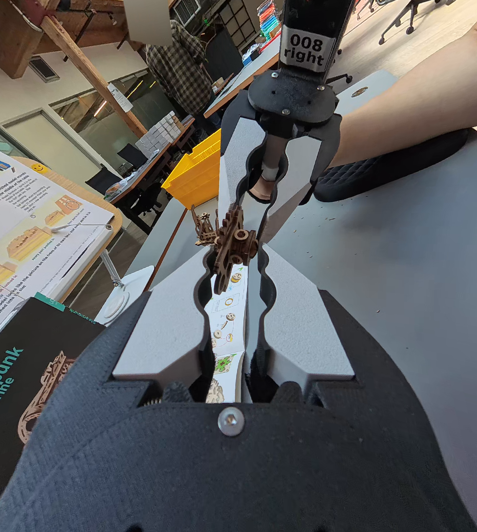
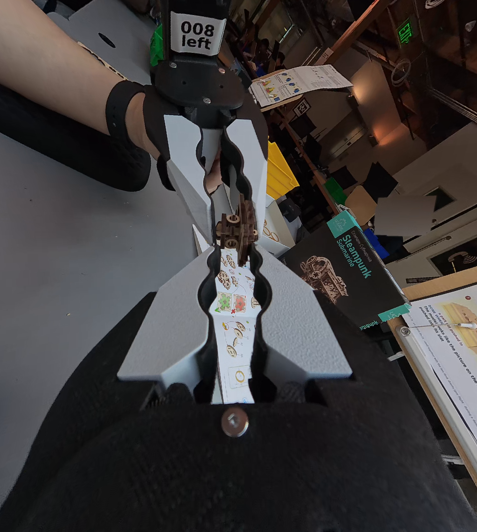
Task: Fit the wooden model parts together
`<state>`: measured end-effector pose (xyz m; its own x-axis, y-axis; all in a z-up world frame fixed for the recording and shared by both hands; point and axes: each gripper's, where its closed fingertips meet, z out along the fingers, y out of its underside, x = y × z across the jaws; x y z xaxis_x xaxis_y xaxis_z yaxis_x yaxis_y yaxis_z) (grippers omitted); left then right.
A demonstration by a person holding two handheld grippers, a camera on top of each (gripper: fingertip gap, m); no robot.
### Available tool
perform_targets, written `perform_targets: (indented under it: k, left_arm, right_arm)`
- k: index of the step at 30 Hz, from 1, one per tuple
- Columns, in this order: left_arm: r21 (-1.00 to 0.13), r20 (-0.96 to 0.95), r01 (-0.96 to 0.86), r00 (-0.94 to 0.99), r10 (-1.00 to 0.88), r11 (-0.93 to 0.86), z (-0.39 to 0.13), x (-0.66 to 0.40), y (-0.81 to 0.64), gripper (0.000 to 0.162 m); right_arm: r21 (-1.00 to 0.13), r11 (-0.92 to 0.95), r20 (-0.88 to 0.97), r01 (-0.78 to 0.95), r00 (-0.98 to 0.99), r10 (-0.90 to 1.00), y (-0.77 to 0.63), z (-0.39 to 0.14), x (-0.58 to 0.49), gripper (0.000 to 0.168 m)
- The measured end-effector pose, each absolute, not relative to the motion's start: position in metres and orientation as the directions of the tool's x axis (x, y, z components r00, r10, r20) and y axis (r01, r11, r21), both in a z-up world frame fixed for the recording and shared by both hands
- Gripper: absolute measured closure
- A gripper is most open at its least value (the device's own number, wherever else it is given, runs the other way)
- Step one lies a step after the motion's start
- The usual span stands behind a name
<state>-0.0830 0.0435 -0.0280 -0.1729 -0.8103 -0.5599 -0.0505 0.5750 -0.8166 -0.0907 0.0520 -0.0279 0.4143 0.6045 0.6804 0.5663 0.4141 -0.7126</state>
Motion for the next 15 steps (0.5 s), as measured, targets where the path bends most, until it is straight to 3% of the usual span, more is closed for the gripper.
perform_targets:
  k: [12, 15]
  left_arm:
    - [-0.887, -0.438, -0.036, -0.254, -0.862, 0.461, -0.023, -0.096, 0.043, 0.126]
    - [-0.903, -0.407, -0.018, -0.281, -0.869, 0.429, -0.019, -0.101, 0.042, 0.135]
  right_arm:
    - [-0.713, 0.472, 0.690, 0.519, 0.398, 0.605, 0.046, -0.019, -0.086, 0.149]
    - [-0.734, 0.491, 0.669, 0.468, 0.380, 0.638, 0.039, -0.014, -0.084, 0.149]
